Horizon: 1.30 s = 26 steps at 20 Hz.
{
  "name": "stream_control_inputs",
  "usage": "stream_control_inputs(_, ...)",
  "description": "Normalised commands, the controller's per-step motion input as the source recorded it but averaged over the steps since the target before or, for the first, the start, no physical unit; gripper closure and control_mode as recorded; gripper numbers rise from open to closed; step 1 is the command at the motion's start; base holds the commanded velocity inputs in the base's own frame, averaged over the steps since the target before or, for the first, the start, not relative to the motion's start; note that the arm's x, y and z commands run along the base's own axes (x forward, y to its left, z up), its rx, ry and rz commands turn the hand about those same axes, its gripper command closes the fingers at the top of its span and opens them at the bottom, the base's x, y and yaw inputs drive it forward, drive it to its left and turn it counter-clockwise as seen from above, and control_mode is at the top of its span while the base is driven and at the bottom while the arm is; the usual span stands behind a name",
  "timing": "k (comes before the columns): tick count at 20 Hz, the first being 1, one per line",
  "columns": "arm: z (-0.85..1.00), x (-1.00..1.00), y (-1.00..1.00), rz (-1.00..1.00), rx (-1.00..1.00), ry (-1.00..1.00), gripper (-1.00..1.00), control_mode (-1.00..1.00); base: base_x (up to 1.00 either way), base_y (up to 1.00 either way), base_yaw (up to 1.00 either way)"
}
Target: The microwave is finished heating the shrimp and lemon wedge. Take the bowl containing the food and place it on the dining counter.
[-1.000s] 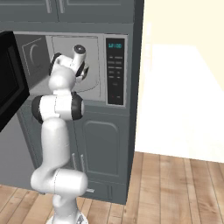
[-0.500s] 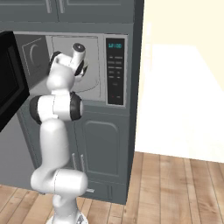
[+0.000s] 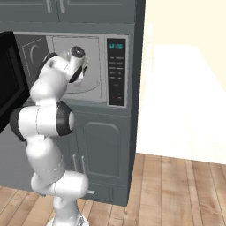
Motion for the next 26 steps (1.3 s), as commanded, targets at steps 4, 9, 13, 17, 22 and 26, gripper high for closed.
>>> stream_control_inputs(4, 0.35, -1.0, -0.16, 0.0, 0.05, -0.19, 1.0, -1.0, 0.0, 0.0, 0.0)
stream_control_inputs(9, 0.59, -1.0, -0.19, 0.03, 0.0, 0.0, 1.0, -1.0, 0.0, 0.0, 0.0)
stream_control_inputs(13, 0.32, -1.0, -0.27, 0.09, 0.0, 0.07, 1.0, -1.0, 0.0, 0.0, 0.0)
stream_control_inputs(17, -0.07, -1.0, -0.14, 0.08, -0.08, 0.14, 1.0, -1.0, 0.0, 0.0, 0.0)
stream_control_inputs(22, -0.47, -1.0, -0.02, 0.1, -0.26, 0.19, 1.0, -1.0, 0.0, 0.0, 0.0)
stream_control_inputs(26, -0.56, -1.0, 0.0, 0.11, -0.24, 0.09, 1.0, -1.0, 0.0, 0.0, 0.0)
